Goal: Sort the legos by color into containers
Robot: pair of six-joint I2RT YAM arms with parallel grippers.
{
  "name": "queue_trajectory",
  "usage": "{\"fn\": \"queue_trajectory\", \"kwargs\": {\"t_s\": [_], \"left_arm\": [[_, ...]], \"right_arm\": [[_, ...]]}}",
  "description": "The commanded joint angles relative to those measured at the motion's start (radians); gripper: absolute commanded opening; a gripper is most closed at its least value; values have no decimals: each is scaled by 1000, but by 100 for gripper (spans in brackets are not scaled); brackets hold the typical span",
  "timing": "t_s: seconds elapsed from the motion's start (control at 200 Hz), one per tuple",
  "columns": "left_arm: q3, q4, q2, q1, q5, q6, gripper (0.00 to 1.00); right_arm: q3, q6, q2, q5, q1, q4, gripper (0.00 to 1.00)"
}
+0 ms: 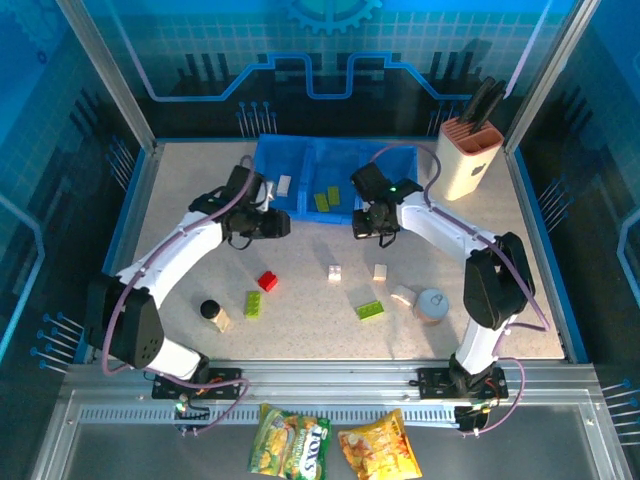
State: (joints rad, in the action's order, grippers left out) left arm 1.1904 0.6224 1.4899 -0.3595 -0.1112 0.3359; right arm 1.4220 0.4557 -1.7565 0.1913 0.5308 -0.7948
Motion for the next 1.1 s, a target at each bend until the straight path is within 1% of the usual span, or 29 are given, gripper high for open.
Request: {"fn": "queue_trajectory", "kwargs": {"t_s": [0.0, 0.22, 0.335, 0.58, 0.8, 0.88, 1.096], "left_arm": [[33, 3, 42, -70, 58, 114, 48], [66, -6, 130, -195, 123, 214, 49], [95, 14, 175, -244, 166, 249, 52], [153, 45, 258, -331, 234, 273, 56], [199, 63, 334, -395, 271, 278, 58], [208, 59, 357, -413, 274, 288, 60], [252, 74, 429, -457, 280, 307, 60]], "right_arm": [[-44, 13, 57, 1, -29, 24, 41], [-98, -4, 101, 2, -67, 18, 41], [-118, -9, 127, 2, -88, 17, 41], [-118, -24, 156, 4, -110, 0, 41], [-118, -22, 168, 2, -120, 0, 41], [-118, -22, 169, 1, -120, 0, 41], [-116, -21, 170, -8, -121, -2, 40]]}}
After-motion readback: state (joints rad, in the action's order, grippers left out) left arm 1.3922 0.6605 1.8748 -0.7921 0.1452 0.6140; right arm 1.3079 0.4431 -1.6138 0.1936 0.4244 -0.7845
